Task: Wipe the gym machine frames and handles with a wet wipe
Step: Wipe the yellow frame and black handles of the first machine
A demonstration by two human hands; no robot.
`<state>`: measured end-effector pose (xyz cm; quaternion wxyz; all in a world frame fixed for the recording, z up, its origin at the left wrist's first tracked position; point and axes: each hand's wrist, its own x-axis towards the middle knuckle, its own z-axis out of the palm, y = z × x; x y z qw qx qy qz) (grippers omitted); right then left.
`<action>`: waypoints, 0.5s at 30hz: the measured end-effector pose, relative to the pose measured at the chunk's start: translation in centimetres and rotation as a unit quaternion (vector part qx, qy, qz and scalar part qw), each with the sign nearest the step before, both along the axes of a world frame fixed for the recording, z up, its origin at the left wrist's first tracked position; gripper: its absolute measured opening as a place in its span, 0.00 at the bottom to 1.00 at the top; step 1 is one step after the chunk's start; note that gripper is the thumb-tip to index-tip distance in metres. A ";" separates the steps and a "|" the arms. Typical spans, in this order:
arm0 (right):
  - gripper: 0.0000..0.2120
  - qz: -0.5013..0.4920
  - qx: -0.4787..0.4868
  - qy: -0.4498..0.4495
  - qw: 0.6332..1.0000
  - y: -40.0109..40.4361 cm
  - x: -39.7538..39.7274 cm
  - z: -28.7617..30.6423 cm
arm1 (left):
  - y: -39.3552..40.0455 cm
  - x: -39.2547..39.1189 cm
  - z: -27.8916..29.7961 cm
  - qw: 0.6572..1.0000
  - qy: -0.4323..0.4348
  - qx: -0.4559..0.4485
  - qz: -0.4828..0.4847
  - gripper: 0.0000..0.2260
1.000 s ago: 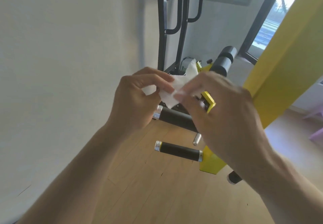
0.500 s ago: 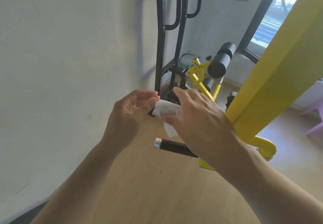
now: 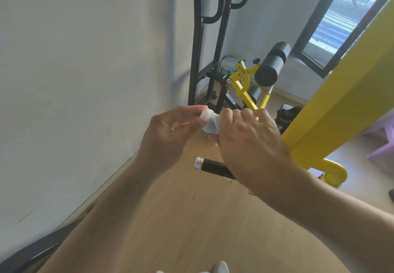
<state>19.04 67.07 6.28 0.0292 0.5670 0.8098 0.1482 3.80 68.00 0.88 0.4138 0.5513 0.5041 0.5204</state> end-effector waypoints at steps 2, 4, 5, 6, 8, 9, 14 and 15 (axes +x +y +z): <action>0.13 0.029 0.028 0.017 0.999 0.7 -0.6 -0.6 | 0.0 0.2 -0.1 1.000 0.009 0.011 -0.005 0.08; 0.11 0.026 0.031 -0.011 0.999 0.7 0.0 -0.7 | 0.0 0.3 -0.2 0.999 0.027 0.023 -0.005 0.08; 0.10 0.013 0.015 -0.035 0.999 0.4 0.6 -0.4 | 0.0 0.3 -0.1 0.999 0.036 0.028 -0.002 0.07; 0.09 -0.016 -0.014 -0.053 0.998 -0.1 1.4 -0.1 | 0.0 0.3 -0.1 0.999 0.040 0.032 0.000 0.07; 0.09 -0.046 -0.023 -0.099 0.994 -0.8 2.8 0.8 | -0.1 0.4 0.0 0.999 0.041 0.028 0.001 0.08; 0.09 -0.053 -0.024 -0.118 0.991 -0.9 2.9 1.1 | -0.1 0.4 0.1 0.999 0.040 0.024 0.000 0.08; 0.41 -0.026 -0.038 -0.063 0.997 -0.3 1.4 1.0 | -0.3 1.0 0.5 0.998 0.063 0.020 0.005 0.10; 0.49 0.002 -0.015 -0.032 0.999 -0.1 1.2 1.4 | -0.3 1.2 0.6 0.998 0.064 0.024 0.013 0.10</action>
